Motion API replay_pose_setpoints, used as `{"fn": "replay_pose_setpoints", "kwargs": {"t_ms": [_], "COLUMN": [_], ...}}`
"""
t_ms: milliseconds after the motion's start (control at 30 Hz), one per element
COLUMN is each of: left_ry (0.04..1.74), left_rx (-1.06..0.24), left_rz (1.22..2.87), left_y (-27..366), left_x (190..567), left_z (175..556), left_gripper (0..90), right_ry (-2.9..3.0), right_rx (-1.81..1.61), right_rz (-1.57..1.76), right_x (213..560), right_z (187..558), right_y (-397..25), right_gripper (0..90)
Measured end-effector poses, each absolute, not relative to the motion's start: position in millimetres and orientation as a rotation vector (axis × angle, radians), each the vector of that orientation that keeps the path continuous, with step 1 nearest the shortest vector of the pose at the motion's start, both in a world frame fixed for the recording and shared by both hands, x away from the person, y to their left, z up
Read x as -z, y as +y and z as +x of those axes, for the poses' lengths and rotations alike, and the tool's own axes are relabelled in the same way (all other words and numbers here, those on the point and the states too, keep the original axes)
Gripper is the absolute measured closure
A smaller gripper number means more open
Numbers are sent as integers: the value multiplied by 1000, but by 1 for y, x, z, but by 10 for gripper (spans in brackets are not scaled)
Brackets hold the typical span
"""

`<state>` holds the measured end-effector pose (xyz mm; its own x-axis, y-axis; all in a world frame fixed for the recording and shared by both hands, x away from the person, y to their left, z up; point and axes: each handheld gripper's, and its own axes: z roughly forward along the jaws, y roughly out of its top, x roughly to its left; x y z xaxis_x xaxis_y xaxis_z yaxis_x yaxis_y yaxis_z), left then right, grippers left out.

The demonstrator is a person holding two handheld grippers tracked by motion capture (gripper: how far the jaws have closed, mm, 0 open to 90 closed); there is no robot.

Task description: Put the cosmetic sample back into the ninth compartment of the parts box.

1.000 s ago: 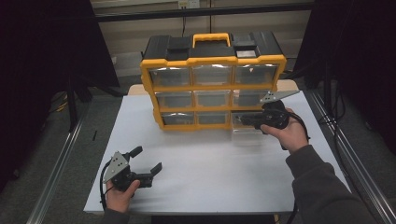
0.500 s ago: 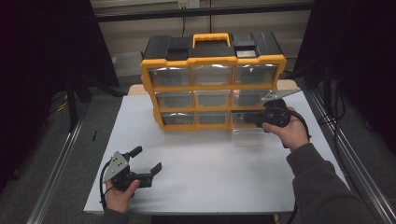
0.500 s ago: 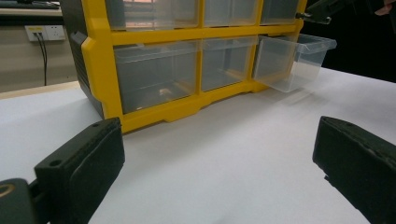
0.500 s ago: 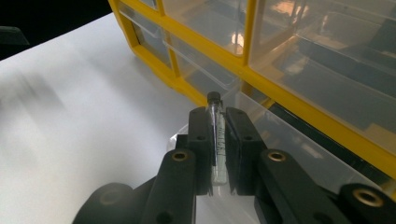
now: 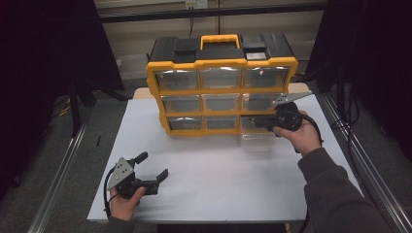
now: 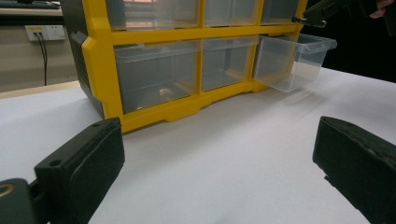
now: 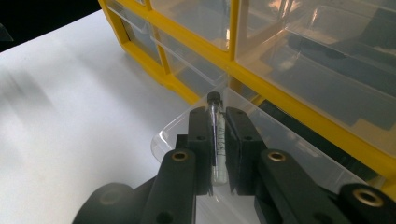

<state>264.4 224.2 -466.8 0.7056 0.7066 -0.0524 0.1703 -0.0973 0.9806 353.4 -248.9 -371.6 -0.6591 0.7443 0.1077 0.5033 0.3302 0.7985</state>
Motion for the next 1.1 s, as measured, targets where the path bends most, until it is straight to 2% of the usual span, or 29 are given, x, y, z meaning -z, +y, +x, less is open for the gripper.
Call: {"fn": "replay_pose_setpoints", "kwargs": {"t_ms": [1100], "left_ry": [713], "left_rx": [-519], "left_rz": [1639], "left_y": [225], "left_x": [467], "left_z": [265], "left_gripper": [23], "right_ry": [2316], "right_rx": [-1197], "right_rz": [1136], "right_x": [380], "right_z": [360], "right_y": [-251], "right_gripper": [820]}}
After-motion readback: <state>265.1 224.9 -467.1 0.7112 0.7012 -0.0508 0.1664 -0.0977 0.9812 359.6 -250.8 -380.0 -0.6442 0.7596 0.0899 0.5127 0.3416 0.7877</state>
